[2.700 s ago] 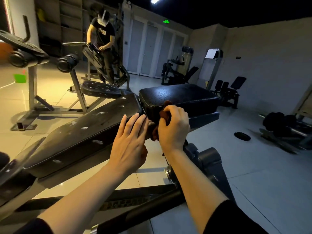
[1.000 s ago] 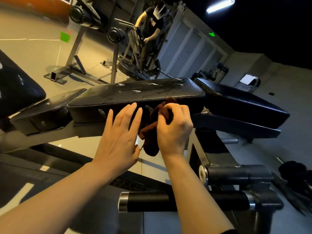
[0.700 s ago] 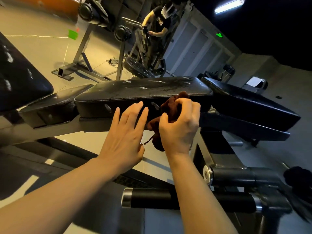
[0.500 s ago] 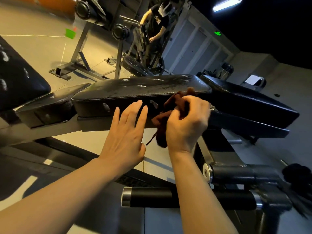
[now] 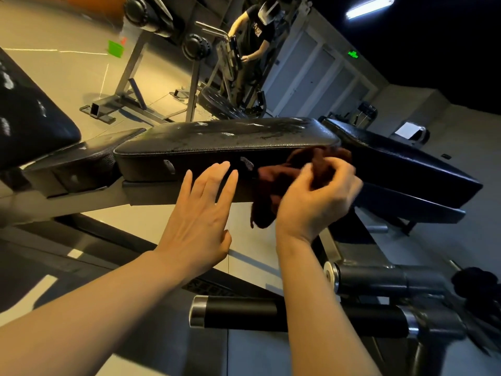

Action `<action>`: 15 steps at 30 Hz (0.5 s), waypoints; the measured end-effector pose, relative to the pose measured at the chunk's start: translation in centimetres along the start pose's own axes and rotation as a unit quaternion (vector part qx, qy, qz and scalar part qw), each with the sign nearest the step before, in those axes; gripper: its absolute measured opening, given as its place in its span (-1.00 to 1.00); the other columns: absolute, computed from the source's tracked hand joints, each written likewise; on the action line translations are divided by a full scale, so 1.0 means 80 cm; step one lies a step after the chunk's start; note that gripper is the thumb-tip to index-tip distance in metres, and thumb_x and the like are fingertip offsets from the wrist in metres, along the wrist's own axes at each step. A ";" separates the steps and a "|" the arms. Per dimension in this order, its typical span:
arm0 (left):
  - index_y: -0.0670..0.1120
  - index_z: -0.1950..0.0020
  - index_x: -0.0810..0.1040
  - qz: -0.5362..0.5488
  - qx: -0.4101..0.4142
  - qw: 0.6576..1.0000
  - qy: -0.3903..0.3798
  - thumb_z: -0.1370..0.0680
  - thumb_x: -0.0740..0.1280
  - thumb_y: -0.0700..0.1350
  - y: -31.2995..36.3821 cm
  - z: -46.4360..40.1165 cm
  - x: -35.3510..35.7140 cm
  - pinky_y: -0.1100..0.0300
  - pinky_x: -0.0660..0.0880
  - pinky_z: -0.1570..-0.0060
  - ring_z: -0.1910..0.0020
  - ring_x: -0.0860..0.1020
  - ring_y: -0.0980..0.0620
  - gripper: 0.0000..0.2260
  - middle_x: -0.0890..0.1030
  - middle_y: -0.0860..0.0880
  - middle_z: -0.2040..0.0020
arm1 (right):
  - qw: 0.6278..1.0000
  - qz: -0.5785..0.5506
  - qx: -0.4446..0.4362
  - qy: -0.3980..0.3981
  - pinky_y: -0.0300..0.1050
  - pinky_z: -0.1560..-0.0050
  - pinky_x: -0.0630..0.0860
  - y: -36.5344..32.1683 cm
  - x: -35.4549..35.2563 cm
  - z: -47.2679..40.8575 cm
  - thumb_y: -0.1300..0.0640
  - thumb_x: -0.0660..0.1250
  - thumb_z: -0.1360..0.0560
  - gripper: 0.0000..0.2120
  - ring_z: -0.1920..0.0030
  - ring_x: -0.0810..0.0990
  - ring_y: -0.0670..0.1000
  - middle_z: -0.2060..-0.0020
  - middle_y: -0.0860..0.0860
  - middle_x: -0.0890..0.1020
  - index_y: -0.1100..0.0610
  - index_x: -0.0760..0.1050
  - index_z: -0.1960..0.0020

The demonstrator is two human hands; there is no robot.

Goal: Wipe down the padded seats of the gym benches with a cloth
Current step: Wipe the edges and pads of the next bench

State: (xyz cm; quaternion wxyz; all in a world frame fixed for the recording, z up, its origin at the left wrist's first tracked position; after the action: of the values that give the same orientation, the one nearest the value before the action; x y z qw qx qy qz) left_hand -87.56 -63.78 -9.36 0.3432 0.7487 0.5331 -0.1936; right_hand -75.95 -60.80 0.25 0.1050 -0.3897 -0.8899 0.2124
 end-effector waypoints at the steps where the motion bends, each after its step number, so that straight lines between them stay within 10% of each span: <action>1: -0.21 -0.52 0.19 -0.001 -0.001 1.000 0.002 -0.28 0.53 -0.10 -0.002 0.000 -0.001 -0.26 0.13 -0.43 -0.49 0.17 -0.21 -0.10 0.21 -0.21 -0.49 | 1.000 0.001 0.017 0.013 -0.60 0.02 0.36 0.001 0.001 -0.002 0.36 0.40 -0.44 -0.79 -0.05 0.56 0.06 -0.07 0.16 0.51 0.25 0.52 -0.07; 9: -0.22 -0.52 0.18 0.028 -0.007 0.999 0.017 -0.32 0.50 -0.11 0.000 -0.003 0.003 -0.23 0.09 -0.46 -0.50 0.15 -0.18 -0.15 0.20 -0.19 -0.48 | 0.951 0.033 -0.117 -0.284 -0.31 0.03 0.50 -0.005 0.019 0.033 0.36 0.39 -0.39 -0.75 -0.01 0.52 -0.01 0.02 -0.03 0.47 0.17 0.57 -0.03; 15: -0.21 -0.53 0.17 0.025 -0.020 0.999 0.020 -0.33 0.50 -0.11 -0.011 -0.003 -0.006 -0.21 0.08 -0.46 -0.50 0.17 -0.16 -0.14 0.21 -0.15 -0.48 | 0.988 0.010 -0.106 -0.116 -0.19 -0.10 0.55 -0.008 0.012 0.020 0.35 0.38 -0.43 -0.72 -0.11 0.52 0.06 -0.09 0.14 0.49 0.23 0.53 -0.13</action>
State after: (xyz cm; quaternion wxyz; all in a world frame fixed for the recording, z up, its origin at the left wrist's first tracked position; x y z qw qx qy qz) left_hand -88.60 -63.74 -9.12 0.3522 0.7584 0.5247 -0.1594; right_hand -77.64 -60.95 -0.86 -0.0429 -0.3807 -0.9094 0.1619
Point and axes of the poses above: each hand's wrist, its own z-axis away from the middle knuckle, its own x-axis out of the palm, y = z × x, the point moved 2 cm from there along -z, towards the middle knuckle
